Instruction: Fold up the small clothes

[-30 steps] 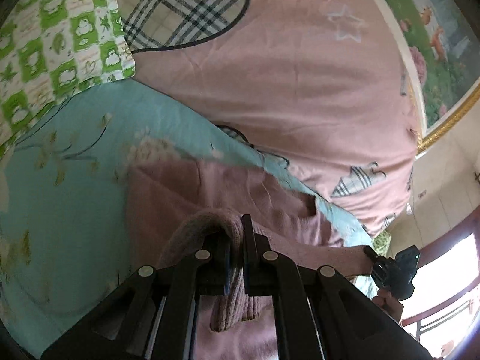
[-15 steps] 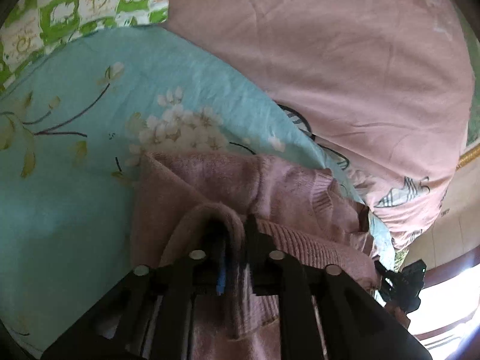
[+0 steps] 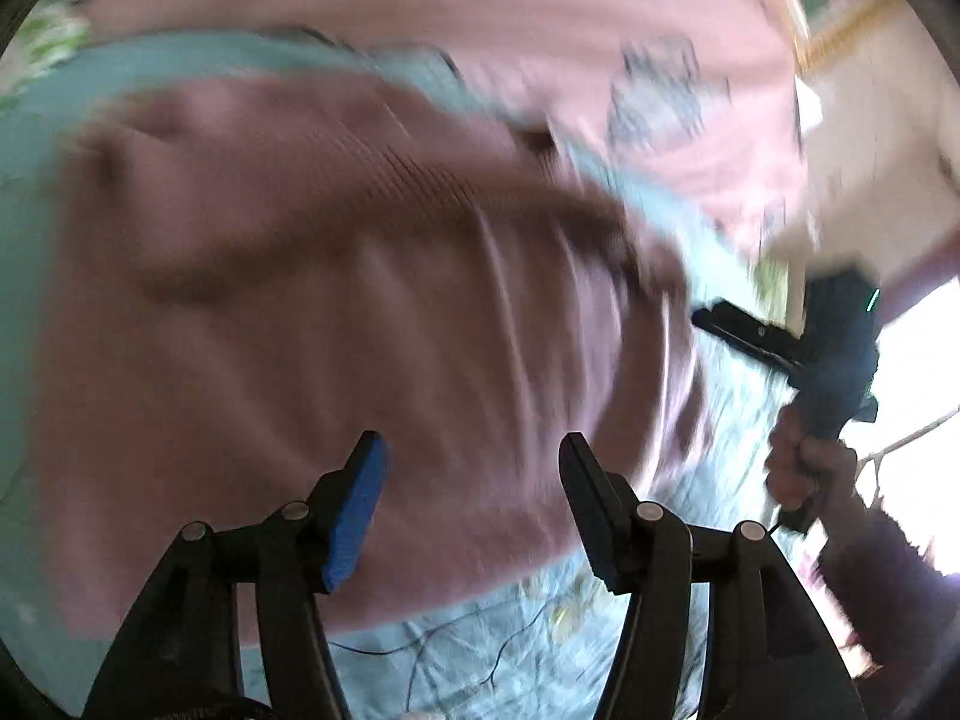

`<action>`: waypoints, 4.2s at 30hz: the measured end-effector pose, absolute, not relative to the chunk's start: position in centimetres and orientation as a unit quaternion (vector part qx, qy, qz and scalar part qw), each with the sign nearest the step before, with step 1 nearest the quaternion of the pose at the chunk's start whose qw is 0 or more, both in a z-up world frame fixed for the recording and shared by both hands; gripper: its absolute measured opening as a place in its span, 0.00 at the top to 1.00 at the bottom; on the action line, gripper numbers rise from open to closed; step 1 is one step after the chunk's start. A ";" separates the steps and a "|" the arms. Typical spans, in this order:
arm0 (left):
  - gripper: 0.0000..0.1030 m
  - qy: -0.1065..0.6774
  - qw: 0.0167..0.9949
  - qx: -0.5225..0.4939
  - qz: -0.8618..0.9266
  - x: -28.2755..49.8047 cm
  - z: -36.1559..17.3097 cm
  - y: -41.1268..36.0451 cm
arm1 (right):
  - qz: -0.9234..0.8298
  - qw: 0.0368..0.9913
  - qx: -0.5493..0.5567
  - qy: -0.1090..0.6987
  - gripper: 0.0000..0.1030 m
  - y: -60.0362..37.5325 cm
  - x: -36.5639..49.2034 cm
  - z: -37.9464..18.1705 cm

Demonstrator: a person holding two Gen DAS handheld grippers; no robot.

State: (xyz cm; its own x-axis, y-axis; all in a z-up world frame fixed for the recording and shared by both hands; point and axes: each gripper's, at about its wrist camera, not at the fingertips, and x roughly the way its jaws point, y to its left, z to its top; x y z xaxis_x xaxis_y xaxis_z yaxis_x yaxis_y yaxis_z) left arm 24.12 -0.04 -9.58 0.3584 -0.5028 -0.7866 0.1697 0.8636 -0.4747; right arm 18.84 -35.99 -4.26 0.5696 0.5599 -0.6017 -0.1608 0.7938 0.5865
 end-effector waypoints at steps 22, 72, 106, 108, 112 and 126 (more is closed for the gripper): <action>0.49 0.446 0.871 -0.198 -0.052 37.8 -8.5 8.9 | 0.050 0.886 0.275 0.369 0.63 -42.3 29.6 -6.4; 0.34 0.482 0.773 -0.412 0.029 10.5 -14.7 11.9 | 0.091 0.849 0.265 0.448 0.49 -32.9 8.5 -6.3; 0.88 0.392 0.867 -0.299 -0.077 21.8 -6.4 -0.5 | 0.119 0.844 0.279 0.442 0.49 -33.7 12.8 -6.7; 0.88 0.396 0.867 -0.280 -0.114 22.6 -6.1 -3.5 | 0.120 0.846 0.284 0.435 0.49 -34.5 13.6 -6.2; 0.88 0.426 0.863 -0.225 -0.154 24.0 -7.5 -8.9 | 0.131 0.846 0.298 0.422 0.49 -35.8 15.4 -5.5; 0.87 0.475 0.856 -0.140 -0.147 24.6 -10.4 -13.5 | 0.218 0.813 0.322 0.433 0.48 -32.1 26.1 -6.7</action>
